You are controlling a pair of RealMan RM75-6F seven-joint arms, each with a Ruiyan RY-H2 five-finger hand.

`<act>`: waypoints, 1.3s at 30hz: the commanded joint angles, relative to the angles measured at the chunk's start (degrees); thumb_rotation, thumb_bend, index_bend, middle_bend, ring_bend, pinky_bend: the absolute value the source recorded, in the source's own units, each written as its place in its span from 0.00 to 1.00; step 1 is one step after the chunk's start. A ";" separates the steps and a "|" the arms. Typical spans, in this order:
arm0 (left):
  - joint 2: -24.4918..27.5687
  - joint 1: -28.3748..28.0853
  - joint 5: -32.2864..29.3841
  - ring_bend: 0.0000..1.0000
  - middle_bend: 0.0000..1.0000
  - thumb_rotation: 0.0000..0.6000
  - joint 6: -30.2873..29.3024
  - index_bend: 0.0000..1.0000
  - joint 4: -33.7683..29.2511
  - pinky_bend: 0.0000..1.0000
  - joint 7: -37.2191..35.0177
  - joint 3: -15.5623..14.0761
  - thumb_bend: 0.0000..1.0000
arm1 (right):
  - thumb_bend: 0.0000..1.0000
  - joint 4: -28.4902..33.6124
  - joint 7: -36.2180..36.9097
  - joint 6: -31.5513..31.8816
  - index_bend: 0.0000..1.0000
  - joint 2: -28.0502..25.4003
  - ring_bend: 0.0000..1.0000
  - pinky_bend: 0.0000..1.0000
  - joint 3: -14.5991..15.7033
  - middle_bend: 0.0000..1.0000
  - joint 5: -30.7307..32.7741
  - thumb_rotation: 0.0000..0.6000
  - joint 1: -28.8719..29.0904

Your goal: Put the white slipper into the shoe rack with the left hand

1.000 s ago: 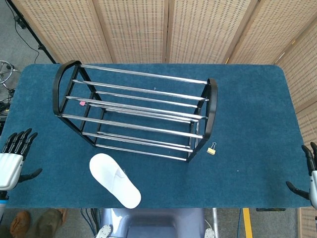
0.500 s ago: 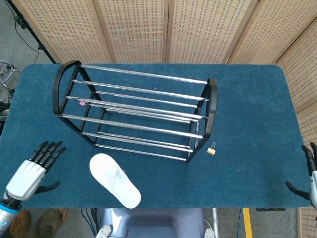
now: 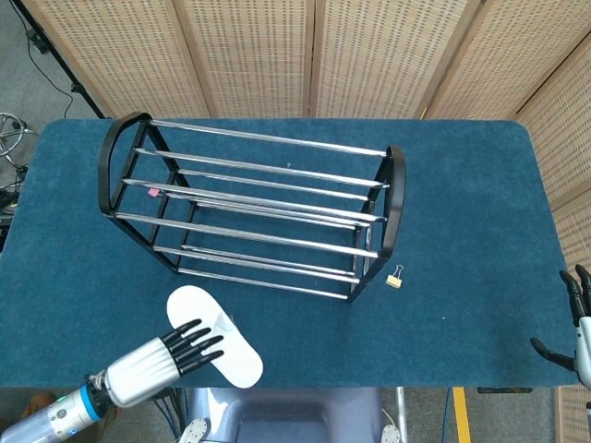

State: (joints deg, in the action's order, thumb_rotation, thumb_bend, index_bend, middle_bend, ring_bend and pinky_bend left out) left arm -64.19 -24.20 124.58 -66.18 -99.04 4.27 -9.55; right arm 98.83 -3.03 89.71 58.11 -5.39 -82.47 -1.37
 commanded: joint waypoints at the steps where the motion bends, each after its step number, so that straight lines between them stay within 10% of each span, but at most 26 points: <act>1: -2.69 -4.50 -3.22 0.00 0.00 1.00 8.94 0.00 -4.72 0.00 1.66 0.06 0.00 | 0.00 -0.04 0.13 -0.14 0.00 -0.05 0.00 0.00 -0.01 0.00 0.08 1.00 0.04; 19: -11.83 -13.23 -15.18 0.00 0.00 1.00 24.49 0.00 -4.95 0.00 2.10 1.51 0.00 | 0.00 -0.28 0.74 -0.94 0.00 -0.20 0.00 0.00 -0.22 0.00 0.91 1.00 0.31; 39: -16.14 -14.74 -20.75 0.00 0.00 1.00 24.81 0.00 -1.32 0.00 6.48 0.20 0.00 | 0.00 -0.20 0.35 -0.91 0.00 -0.15 0.00 0.00 -0.13 0.00 0.83 1.00 0.33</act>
State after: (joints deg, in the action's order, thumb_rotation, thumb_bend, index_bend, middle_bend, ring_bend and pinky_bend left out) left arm -80.05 -38.78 104.22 -41.58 -100.52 10.39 -9.38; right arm 98.63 -2.66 88.80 57.95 -5.52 -81.65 -1.05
